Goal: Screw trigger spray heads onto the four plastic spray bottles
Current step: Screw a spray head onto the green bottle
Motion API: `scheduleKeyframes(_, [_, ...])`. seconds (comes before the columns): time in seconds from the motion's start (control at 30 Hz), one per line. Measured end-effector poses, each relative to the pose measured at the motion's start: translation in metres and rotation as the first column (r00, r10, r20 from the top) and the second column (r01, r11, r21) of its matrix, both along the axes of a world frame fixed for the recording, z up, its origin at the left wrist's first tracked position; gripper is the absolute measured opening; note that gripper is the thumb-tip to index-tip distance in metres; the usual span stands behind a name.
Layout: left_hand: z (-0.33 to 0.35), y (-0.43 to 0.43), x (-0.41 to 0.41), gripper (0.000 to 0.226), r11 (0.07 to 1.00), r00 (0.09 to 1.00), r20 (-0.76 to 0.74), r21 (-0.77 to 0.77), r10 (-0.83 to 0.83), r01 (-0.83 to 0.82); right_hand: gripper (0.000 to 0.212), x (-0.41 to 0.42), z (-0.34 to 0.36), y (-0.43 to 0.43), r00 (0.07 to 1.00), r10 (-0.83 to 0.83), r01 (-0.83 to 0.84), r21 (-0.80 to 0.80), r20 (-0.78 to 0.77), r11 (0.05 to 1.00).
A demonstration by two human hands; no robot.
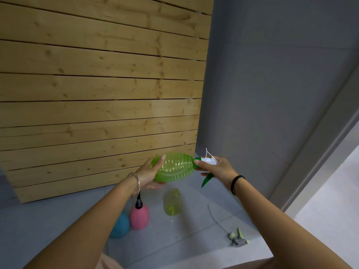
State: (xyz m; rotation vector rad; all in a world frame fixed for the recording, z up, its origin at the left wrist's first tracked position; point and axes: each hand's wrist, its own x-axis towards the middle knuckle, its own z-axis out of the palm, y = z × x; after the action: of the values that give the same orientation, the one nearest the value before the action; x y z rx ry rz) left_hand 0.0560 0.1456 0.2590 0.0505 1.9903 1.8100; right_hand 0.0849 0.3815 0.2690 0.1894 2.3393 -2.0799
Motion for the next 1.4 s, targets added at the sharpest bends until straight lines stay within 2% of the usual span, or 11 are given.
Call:
scheduleKeyframes(0.13, [0.008,-0.004,0.002,0.063,0.985,0.997,-0.018,0.152,-0.082,0.083,0.029,-0.001,0.001,0.005,1.0,-0.006,0.006,-0.031,0.026,0.999])
scheduleKeyframes(0.3, [0.012,-0.002,0.006,0.071,0.997,0.999,0.037,-0.07,-0.02,0.023,0.041,-0.003,-0.002,-0.004,0.999,-0.01,0.008,0.046,0.037,0.999])
scheduleKeyframes(0.43, [0.009,-0.009,0.002,0.045,0.985,0.989,0.014,0.09,-0.147,0.145,0.035,-0.004,-0.001,0.001,0.997,-0.014,0.012,0.027,0.069,1.0])
scheduleKeyframes(0.5, [0.01,-0.008,0.004,0.051,0.976,0.977,0.082,0.111,-0.197,0.188,0.031,-0.004,-0.002,-0.002,0.997,0.008,-0.01,0.033,0.083,0.999])
scheduleKeyframes(0.57, [0.011,-0.004,0.005,0.073,0.991,0.985,0.115,-0.017,-0.131,0.133,0.031,-0.004,-0.003,-0.007,0.996,0.011,-0.015,0.045,0.087,0.999])
scheduleKeyframes(0.7, [0.01,-0.003,0.007,0.074,0.973,0.994,-0.07,-0.22,-0.087,0.07,0.041,-0.004,-0.002,-0.001,0.994,-0.039,0.035,0.041,0.101,0.999])
scheduleKeyframes(0.83, [0.003,-0.005,0.0,0.08,0.989,0.989,0.048,0.057,-0.137,0.135,0.042,-0.003,-0.003,0.001,0.994,-0.019,0.015,0.039,0.104,0.999])
scheduleKeyframes(0.9, [0.004,-0.002,0.002,0.081,0.984,0.982,0.085,0.065,-0.17,0.165,0.038,-0.004,-0.003,-0.002,0.993,-0.009,0.004,0.045,0.115,0.999])
scheduleKeyframes(1.07, [0.0,0.003,0.0,0.065,0.991,0.941,-0.331,-0.135,-0.066,0.022,0.045,-0.003,-0.003,0.002,0.962,-0.044,0.048,-0.008,0.27,0.999])
scheduleKeyframes(1.23, [-0.001,-0.001,-0.004,0.092,0.989,0.999,-0.048,0.147,-0.027,0.033,0.039,-0.006,0.002,0.004,0.978,0.094,-0.091,-0.02,0.188,0.996])
scheduleKeyframes(1.4, [-0.002,-0.002,-0.002,0.094,0.985,0.998,0.003,0.165,-0.055,0.054,0.035,-0.008,0.001,0.005,0.984,0.088,-0.097,0.051,0.156,0.994])
